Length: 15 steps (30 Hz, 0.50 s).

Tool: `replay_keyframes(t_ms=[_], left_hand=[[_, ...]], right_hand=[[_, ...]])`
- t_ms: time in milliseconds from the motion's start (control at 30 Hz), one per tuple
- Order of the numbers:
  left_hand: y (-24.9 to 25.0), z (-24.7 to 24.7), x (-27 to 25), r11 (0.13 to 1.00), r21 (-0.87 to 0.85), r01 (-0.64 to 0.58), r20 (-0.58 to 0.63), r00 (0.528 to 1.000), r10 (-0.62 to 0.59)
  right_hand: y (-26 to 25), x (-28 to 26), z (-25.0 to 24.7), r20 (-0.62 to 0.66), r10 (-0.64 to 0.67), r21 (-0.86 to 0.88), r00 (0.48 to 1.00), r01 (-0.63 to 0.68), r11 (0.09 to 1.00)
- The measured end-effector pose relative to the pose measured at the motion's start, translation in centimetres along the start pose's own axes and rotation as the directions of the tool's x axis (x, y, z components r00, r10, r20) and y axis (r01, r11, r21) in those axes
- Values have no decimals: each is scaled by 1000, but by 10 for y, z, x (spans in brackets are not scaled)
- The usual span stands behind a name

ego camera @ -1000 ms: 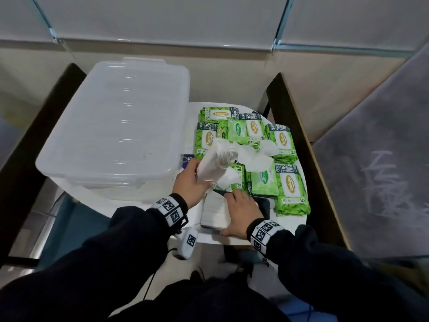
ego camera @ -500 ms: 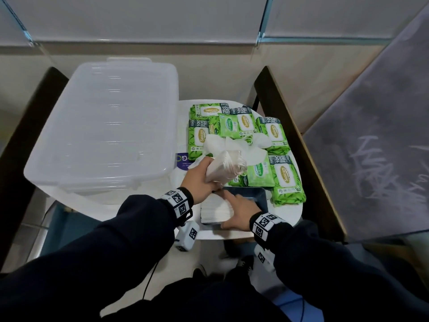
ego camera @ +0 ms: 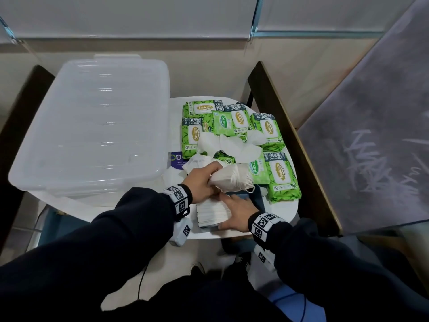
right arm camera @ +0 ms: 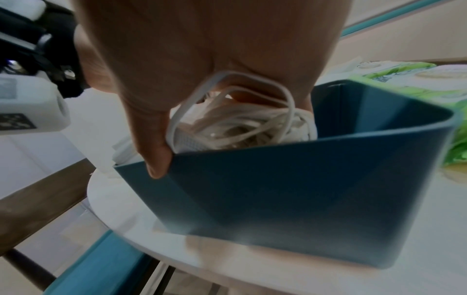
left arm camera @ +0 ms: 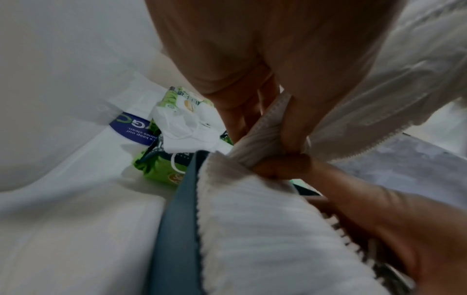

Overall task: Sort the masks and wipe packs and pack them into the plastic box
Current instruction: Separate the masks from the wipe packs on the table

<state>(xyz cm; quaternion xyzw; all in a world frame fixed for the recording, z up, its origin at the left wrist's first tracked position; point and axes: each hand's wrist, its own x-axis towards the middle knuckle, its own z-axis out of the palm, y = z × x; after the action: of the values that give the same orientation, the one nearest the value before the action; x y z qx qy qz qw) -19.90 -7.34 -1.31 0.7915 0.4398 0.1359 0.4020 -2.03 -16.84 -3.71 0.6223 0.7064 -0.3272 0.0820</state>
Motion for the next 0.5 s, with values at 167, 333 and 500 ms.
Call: replay_keyframes(t_ms=[167, 333, 500], left_hand=[[-5, 1, 4, 1000, -17, 24, -51, 998, -25], [-6, 11, 2, 995, -53, 85, -7, 996, -85], [0, -3, 13, 963, 223, 152, 114, 977, -181]], right_hand=[[1, -1, 2, -5, -32, 2, 999, 32, 999], [0, -4, 0, -9, -44, -10, 999, 44, 999], [4, 0, 5, 8, -52, -1, 999, 52, 999]])
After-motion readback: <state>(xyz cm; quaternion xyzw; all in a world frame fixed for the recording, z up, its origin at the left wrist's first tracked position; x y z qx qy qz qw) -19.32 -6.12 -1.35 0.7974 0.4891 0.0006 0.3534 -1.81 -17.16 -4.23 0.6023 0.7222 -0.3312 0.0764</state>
